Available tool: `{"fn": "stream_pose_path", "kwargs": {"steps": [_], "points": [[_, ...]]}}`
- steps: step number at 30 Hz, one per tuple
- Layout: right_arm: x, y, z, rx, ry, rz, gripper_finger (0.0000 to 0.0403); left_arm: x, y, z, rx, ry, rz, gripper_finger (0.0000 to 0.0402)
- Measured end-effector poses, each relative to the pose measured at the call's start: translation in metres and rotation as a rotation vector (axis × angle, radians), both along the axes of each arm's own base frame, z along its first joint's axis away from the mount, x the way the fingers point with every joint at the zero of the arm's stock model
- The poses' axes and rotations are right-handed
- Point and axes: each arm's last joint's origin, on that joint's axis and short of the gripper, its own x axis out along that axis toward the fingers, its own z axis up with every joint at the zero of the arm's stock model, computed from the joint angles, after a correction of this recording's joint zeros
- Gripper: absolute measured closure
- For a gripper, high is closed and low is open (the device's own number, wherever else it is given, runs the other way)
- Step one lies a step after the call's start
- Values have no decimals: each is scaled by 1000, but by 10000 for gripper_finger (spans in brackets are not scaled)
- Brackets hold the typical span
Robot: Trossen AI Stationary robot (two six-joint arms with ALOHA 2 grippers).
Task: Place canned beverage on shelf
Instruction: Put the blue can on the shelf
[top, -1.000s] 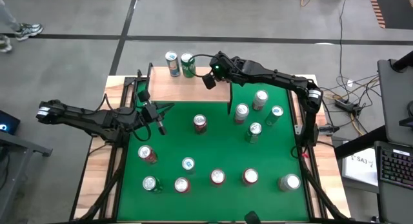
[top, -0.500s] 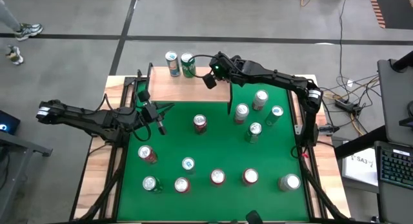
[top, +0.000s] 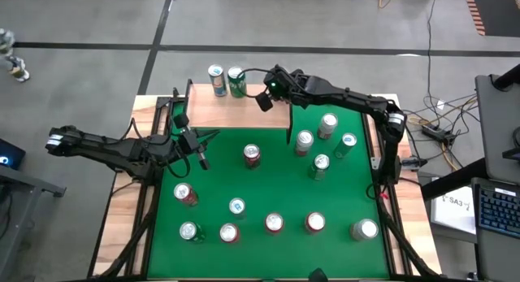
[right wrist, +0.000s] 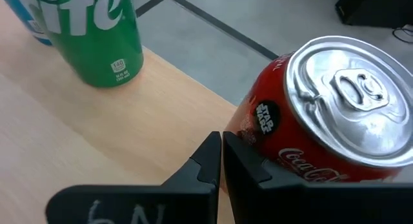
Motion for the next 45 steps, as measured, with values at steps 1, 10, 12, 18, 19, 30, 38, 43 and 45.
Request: {"fn": "stream_pose_path", "kwargs": {"steps": [1,10,12,18,19,30,38,43,45], "points": [[1,4,2,-2,-4,9,394,0,0,0,0,0,0,398],[2,66,33,-45,-48,183,394,0,0,-1,-58,-32,7,398],[0,86,42,-62,-54,246,394,0,0,-1,-81,-47,9,398],[-21,142,73,-121,-61,436,394,3,-3,-3,-182,-83,-28,398],[-26,149,80,-132,-73,460,394,4,-4,-4,-202,-87,-48,398],[-87,205,109,-222,-129,695,394,14,-28,-15,-400,-105,-153,400],[-103,214,81,-236,-168,740,394,24,-48,-27,-517,-79,-187,400],[-109,213,54,-216,-126,738,394,33,-59,-26,-560,-67,-202,400],[-110,213,43,-208,-110,744,394,36,-64,-23,-556,-41,-211,400]]}}
